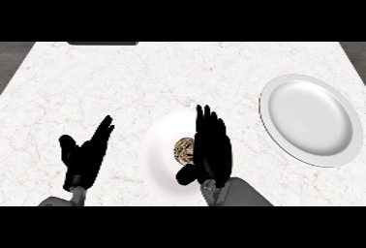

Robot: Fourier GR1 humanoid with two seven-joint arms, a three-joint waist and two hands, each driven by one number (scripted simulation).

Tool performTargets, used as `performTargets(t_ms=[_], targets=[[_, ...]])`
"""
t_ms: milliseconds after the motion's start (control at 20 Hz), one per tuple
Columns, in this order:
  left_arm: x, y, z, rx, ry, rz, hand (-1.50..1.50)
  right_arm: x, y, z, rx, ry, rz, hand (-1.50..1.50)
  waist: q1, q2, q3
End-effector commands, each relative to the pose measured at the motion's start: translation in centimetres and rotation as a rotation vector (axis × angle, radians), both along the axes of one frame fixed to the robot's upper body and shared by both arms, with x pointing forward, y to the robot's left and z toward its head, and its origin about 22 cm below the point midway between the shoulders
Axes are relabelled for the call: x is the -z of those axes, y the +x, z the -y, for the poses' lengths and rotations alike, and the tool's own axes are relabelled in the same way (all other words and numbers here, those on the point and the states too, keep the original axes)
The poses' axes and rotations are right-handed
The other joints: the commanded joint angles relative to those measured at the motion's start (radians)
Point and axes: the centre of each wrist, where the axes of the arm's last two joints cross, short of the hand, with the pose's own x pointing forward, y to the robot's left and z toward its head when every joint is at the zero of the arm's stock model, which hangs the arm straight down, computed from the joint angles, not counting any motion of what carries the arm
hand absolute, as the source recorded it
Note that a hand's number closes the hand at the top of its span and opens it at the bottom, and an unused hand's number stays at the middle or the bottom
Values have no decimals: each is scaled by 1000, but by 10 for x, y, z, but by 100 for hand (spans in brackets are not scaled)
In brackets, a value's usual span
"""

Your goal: Pick the cupcake from the plate and place it in the plate

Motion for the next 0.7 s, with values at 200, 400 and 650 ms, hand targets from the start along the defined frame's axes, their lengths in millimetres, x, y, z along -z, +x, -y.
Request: performTargets(t_ms=[200, 400, 650], targets=[[15, 1, 6, 4, 8, -48, 0, 13, 7, -2, 104, -18, -88, -150, -6, 5, -5], [15, 11, -2, 18, -11, -29, 0, 19, 22, -16, 109, -33, -127, -150, 4, 8, -6], [-2, -5, -9, 21, -9, -36, 0, 45, 7, -19, 4, -101, -219, 150, 11, 4, -5]])
